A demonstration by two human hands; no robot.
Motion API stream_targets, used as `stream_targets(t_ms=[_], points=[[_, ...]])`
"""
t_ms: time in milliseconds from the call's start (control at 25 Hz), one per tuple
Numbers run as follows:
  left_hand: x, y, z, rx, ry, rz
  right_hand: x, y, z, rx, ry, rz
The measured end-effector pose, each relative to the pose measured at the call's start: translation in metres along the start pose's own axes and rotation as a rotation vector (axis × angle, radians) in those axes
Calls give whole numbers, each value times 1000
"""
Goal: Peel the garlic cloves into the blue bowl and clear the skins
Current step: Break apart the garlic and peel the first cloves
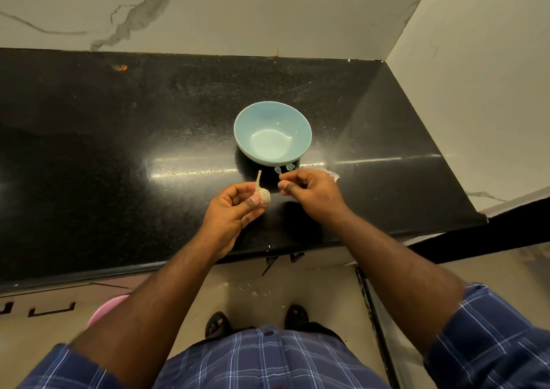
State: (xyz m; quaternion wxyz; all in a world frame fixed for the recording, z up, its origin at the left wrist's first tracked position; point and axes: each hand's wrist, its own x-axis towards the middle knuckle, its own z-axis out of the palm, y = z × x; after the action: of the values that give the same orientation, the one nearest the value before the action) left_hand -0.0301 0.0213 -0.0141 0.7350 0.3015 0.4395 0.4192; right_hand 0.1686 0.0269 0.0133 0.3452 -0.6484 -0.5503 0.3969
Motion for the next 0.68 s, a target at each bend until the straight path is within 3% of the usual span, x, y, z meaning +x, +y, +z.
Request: stream_targets(t_ms=[120,400,600,680], points=[[-2,-2,-2,87,-50,28,-10,-6,17,96,-145,26],[-1,-6,9,156,45,62,-1,2,19,196,-156,104],[-5,-8,23,138,109,102,6,4,0,289,-319,132],[-5,-9,24,205,121,124,9,5,-1,228,-313,108]])
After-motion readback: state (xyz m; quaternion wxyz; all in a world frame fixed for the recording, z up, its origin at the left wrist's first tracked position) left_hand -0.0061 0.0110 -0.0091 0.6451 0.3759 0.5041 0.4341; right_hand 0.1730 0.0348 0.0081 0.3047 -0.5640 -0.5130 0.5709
